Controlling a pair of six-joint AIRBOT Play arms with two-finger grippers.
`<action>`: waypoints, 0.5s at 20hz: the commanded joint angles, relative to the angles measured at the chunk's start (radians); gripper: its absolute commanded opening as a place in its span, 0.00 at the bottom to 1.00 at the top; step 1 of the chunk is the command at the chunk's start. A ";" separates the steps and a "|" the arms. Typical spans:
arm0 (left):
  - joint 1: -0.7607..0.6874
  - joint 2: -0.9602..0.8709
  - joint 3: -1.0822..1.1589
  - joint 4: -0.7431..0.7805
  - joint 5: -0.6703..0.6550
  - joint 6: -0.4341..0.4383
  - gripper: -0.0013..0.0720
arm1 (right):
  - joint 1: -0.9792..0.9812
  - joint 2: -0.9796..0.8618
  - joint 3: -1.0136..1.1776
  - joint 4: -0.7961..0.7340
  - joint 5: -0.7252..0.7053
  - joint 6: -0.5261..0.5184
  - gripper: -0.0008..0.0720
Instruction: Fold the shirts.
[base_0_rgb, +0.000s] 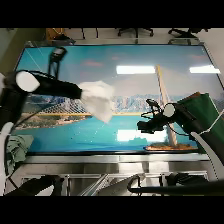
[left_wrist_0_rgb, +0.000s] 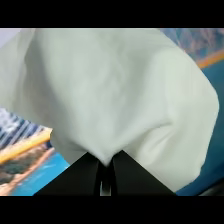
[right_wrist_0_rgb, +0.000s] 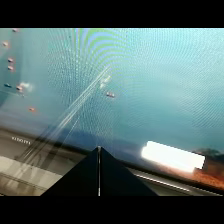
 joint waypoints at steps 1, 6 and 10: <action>-0.185 -0.029 -0.137 -0.045 0.111 -0.032 0.03 | 0.001 0.000 0.000 0.000 0.003 0.000 0.03; -0.270 -0.159 -0.131 -0.043 0.075 -0.079 0.85 | -0.027 0.000 0.043 0.000 0.040 0.000 0.04; -0.136 -0.156 0.024 -0.035 -0.190 -0.052 0.85 | -0.204 0.000 0.216 0.000 0.154 -0.048 0.57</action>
